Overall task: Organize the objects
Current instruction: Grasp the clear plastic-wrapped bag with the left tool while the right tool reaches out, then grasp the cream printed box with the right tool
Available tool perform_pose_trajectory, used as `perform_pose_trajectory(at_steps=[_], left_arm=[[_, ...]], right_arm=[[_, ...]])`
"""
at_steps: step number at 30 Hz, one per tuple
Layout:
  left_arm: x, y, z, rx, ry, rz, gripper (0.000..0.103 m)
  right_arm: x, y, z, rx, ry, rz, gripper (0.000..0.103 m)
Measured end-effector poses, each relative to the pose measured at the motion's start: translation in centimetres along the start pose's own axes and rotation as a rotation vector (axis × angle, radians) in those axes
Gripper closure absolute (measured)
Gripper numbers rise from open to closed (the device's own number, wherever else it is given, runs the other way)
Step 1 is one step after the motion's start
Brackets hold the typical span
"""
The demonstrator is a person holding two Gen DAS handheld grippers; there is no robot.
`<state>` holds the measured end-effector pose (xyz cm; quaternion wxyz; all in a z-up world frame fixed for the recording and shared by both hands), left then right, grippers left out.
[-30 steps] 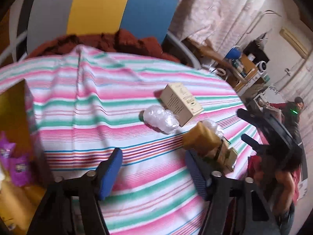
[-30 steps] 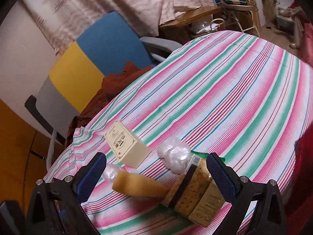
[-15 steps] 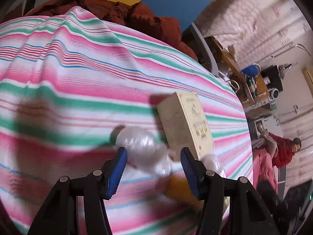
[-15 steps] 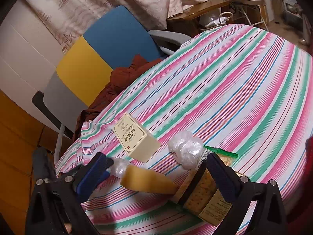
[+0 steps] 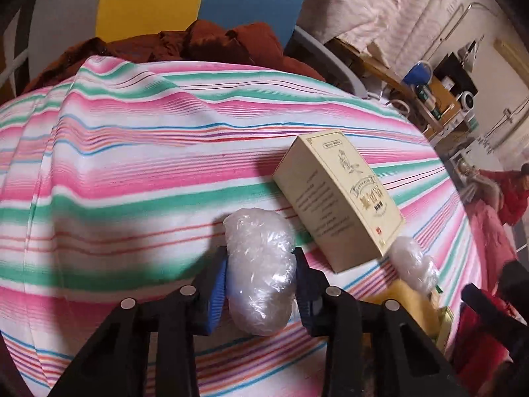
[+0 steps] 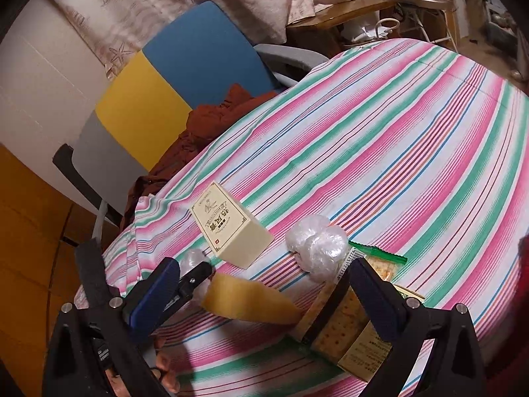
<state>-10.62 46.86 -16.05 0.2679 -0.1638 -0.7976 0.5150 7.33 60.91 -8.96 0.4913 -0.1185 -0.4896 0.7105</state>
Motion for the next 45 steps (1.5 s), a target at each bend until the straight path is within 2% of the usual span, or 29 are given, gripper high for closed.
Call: perform_pose_trajectory(at_steps=[10, 16, 20, 26, 30, 31, 32, 34, 35, 36, 39, 45], left_arm=[[-4.8, -2.1, 1.5, 0.043, 0.094, -0.116, 0.067], [-4.9, -2.0, 2.0, 0.016, 0.099, -0.131, 0.067], [-4.6, -1.7, 2.1, -0.016, 0.087, -0.135, 0.067], [-4.9, -1.8, 2.2, -0.037, 0.08, -0.142, 0.067], [-4.9, -1.8, 2.4, -0.057, 0.073, -0.144, 0.066], [-4.9, -1.8, 2.4, -0.062, 0.07, -0.144, 0.066], [-4.9, -1.8, 2.5, -0.066, 0.069, -0.144, 0.066], [-4.9, -1.7, 2.5, -0.063, 0.07, -0.146, 0.066], [-4.9, -1.7, 2.4, -0.057, 0.072, -0.148, 0.066], [-4.9, -1.7, 2.3, -0.047, 0.073, -0.15, 0.066], [-4.8, -1.6, 2.2, -0.036, 0.076, -0.154, 0.067], [-4.8, -2.1, 2.2, -0.033, 0.07, -0.152, 0.068]], right_arm=[[-0.3, 0.6, 1.2, -0.037, -0.073, 0.025, 0.0], [-0.8, 1.3, 2.1, -0.092, -0.138, 0.051, 0.0], [-1.1, 2.7, 3.9, -0.144, -0.235, 0.116, 0.001], [2.0, 5.6, 8.0, -0.262, -0.426, 0.132, 0.001], [4.4, 9.1, 8.2, -0.383, -0.494, 0.134, 0.002], [4.8, 9.8, 8.1, -0.386, -0.494, 0.134, 0.002], [5.0, 10.5, 7.9, -0.369, -0.49, 0.138, 0.004], [4.9, 11.9, 7.1, -0.35, -0.475, 0.167, 0.028], [4.9, 12.2, 6.8, -0.354, -0.48, 0.179, 0.047], [4.9, 12.3, 6.7, -0.351, -0.492, 0.181, 0.052], [4.7, 12.2, 6.9, -0.337, -0.516, 0.186, 0.052], [4.3, 10.9, 8.5, -0.254, -0.549, 0.164, 0.052]])
Point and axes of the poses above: each gripper's, at about its wrist camera, not at the fingertips, and y roughly the way its jaws point, z to its left, x to its top, the point moved 7 cm from there along y, roughly the way its jaws point, and after that the axes turned 13 degrees about z, right-handed, at the moved point
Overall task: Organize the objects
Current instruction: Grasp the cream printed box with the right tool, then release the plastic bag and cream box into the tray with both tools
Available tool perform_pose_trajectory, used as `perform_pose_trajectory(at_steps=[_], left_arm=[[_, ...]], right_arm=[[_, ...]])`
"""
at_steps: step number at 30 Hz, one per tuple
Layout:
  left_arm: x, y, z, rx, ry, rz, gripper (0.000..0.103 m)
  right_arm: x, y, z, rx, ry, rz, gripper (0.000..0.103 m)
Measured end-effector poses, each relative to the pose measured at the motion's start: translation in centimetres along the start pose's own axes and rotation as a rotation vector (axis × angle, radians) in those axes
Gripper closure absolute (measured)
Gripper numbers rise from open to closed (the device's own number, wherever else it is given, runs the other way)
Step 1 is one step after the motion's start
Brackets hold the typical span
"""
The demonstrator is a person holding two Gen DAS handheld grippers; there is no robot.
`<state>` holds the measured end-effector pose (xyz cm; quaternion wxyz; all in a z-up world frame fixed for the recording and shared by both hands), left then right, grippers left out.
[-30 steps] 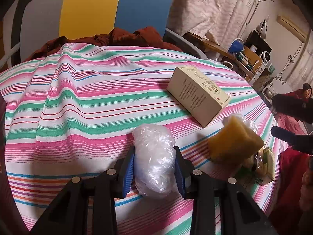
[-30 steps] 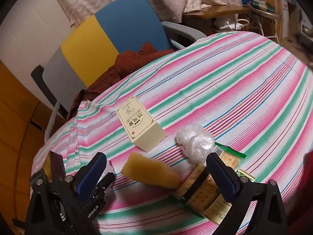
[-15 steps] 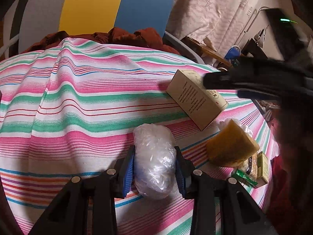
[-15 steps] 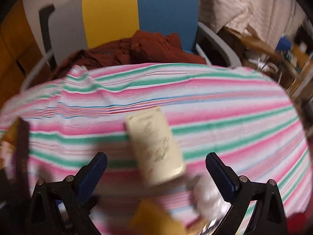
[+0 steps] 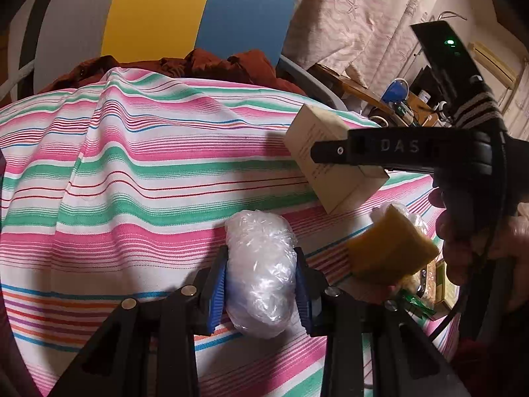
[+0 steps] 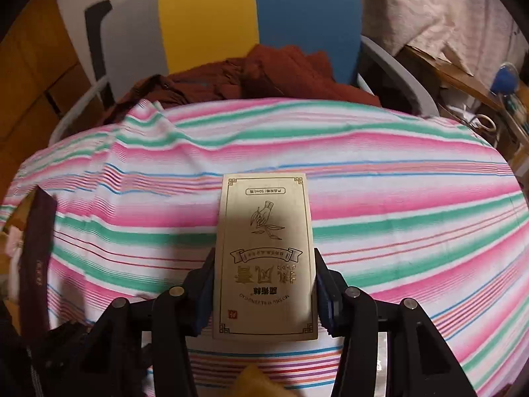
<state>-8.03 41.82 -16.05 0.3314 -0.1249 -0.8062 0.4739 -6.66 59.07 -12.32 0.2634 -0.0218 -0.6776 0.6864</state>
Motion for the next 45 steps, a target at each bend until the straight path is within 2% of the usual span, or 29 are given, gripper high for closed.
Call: perform_pose_trajectory(at_steps=[5, 9, 13, 19, 25, 30, 35, 37, 38, 39, 42, 45], left_arm=[[-1.2, -2.0, -0.9, 0.016, 0.024, -0.001, 0.068], [-2.2, -5.8, -1.6, 0.033, 0.072, -0.05, 0.068], [-2.8, -10.5, -0.6, 0.058, 0.079, -0.116, 0.068], [-4.1, -16.8, 4.9, 0.108, -0.032, -0.2, 0.068], [-6.1, -21.6, 11.6, 0.171, -0.169, -0.281, 0.068], [-7.4, -23.0, 17.5, 0.226, -0.308, -0.297, 0.067], [-8.0, -22.6, 20.9, 0.205, -0.4, -0.272, 0.067], [-8.1, -22.0, 21.4, 0.212, -0.416, -0.258, 0.063], [-8.3, -21.5, 21.5, 0.215, -0.415, -0.237, 0.058], [-8.6, -20.9, 21.8, 0.206, -0.419, -0.209, 0.056], [-9.6, -20.2, 22.1, 0.186, -0.446, -0.186, 0.054], [-10.4, -20.4, 22.3, 0.19, -0.463, -0.194, 0.054]], right_arm=[[0.1, -0.9, -0.1, 0.019, -0.001, -0.033, 0.052], [0.3, -1.7, 0.2, 0.059, 0.008, -0.066, 0.052], [0.3, -2.2, 1.3, 0.056, -0.017, -0.09, 0.052], [0.0, -4.1, 4.4, 0.075, -0.047, -0.111, 0.052], [-1.3, -6.1, 12.6, 0.133, -0.174, -0.116, 0.052], [-1.8, -7.0, 21.0, 0.204, -0.301, -0.111, 0.052], [-1.3, -6.4, 28.8, 0.255, -0.383, -0.088, 0.051], [-0.9, -5.6, 31.4, 0.269, -0.4, -0.077, 0.051], [-0.6, -5.0, 32.6, 0.276, -0.401, -0.073, 0.044], [-0.4, -4.5, 33.3, 0.286, -0.391, -0.061, 0.035], [-0.9, -4.0, 34.2, 0.315, -0.376, -0.046, 0.034], [-2.6, -3.9, 34.1, 0.301, -0.384, -0.044, 0.032]])
Point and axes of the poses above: each gripper's, at about its wrist camera, not at the fingertips, and y roughly the way its jaws point, z to its left, x to its top, the point moved 7 cm from there along y, roughly the way its jaws point, and after that the axes turned 13 degrees about z, right-handed, at the moved point
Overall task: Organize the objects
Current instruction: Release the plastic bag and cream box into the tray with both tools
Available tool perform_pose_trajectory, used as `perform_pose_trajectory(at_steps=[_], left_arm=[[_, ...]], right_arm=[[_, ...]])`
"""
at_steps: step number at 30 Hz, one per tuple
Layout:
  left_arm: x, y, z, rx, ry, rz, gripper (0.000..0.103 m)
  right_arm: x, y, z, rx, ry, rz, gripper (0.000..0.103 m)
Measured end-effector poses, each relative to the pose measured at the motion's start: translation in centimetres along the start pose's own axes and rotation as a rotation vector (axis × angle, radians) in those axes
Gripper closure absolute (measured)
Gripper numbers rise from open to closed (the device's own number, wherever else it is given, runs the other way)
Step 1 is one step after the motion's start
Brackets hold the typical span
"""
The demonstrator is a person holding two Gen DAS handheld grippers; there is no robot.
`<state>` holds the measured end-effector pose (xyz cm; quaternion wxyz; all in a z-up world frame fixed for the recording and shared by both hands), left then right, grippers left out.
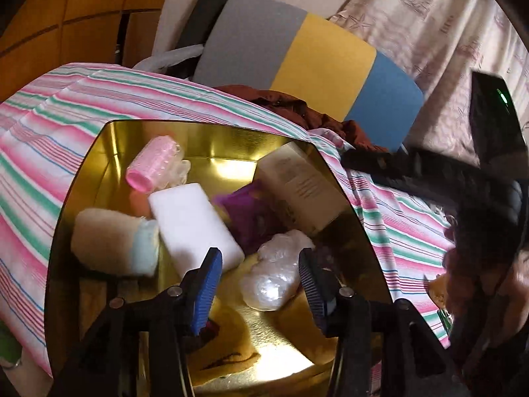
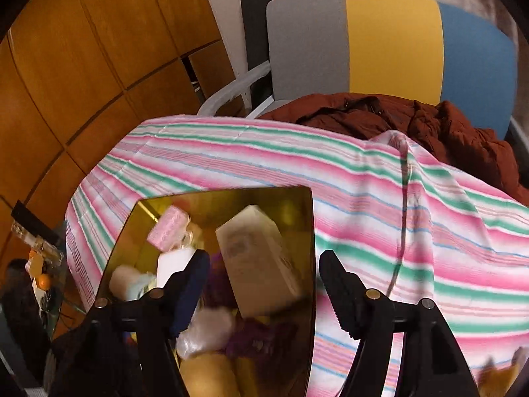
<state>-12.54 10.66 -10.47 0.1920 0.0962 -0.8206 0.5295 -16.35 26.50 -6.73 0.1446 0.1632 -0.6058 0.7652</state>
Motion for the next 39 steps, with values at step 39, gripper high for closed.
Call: perform_pose_trajectory(at_steps=[39], left_arm=[[-4.0, -5.6, -1.3, 0.211, 0.151, -0.1, 0.054]], right_arm=[[-12.4, -6.6, 1.2, -0.293, 0.004, -0.167, 0.0]])
Point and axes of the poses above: each gripper's, at about its wrist camera, not at the fingertips, and y roughly the way its jaws point, z to its left, x to its top, the point moved 7 cm from there along y, roughly the way its jaws point, and after that the axes turned 13 degrees about z, right-handed, at the moved point
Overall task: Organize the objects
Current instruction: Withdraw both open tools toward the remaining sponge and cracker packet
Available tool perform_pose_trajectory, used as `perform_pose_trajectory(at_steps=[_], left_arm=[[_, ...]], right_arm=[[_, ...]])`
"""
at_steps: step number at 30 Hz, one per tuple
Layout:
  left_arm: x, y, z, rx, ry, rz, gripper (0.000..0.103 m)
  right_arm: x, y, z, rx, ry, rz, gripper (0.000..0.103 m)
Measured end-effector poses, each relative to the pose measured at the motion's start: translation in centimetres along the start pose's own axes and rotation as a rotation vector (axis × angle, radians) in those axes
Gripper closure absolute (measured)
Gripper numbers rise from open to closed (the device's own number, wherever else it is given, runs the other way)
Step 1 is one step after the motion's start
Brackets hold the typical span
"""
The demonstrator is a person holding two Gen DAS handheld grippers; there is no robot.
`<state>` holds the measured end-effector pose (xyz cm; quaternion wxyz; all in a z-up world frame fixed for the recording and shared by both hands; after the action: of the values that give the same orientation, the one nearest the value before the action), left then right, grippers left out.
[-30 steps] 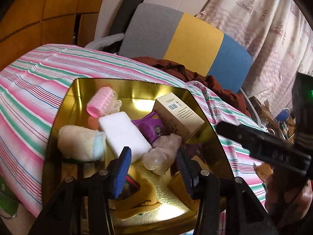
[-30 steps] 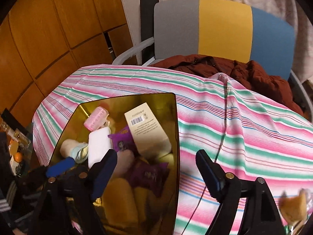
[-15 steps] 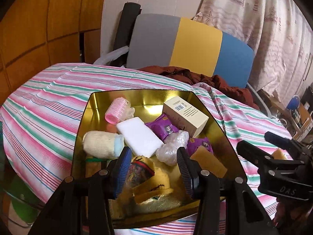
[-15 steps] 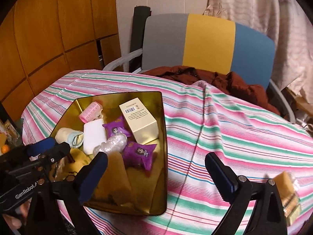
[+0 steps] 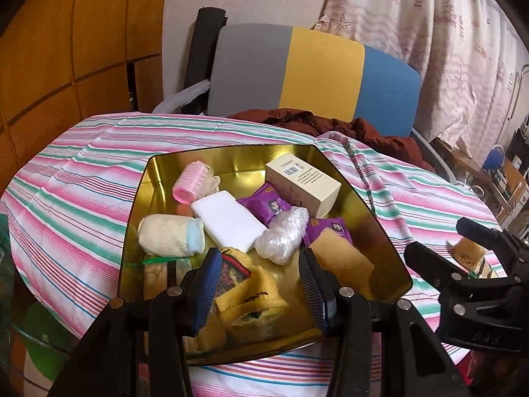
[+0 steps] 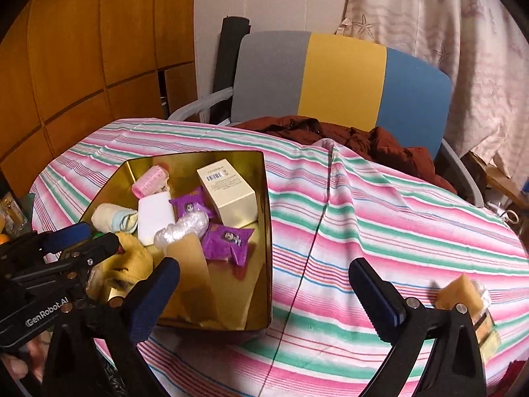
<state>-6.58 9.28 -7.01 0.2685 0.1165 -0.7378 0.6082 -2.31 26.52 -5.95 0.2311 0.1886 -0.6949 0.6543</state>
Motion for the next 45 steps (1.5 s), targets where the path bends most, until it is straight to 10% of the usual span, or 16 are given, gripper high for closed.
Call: perform_pose_trajectory(at_steps=[23, 37, 45], left_arm=[[-0.5, -0.2, -3.6, -0.066, 0.104, -0.023, 0.054], [-0.3, -0.3, -10.5, -0.167, 0.286, 0.0, 0.054], [-0.5, 0.6, -17.0, -0.225, 0.412, 0.023, 0.037]], right_arm=[[-1.6, 0.0, -5.8, -0.027, 0.124, 0.049, 0.0], [-4.6, -3.0, -23.7, -0.103, 0.55, 0.08, 0.0], [-10.2, -4.4, -35.2, -0.072, 0.937, -0.012, 0.0]])
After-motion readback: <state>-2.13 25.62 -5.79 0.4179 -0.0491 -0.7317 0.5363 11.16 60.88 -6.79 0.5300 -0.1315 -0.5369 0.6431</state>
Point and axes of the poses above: each gripper's, at about its wrist camera, not at the fingertips, and y roughly the way its jaws point, z to its left, x to its top, the point moved 7 cm from there along y, roughly the way its jaws point, and after that the axes turned 13 degrees about z, right-handed, at the moved point
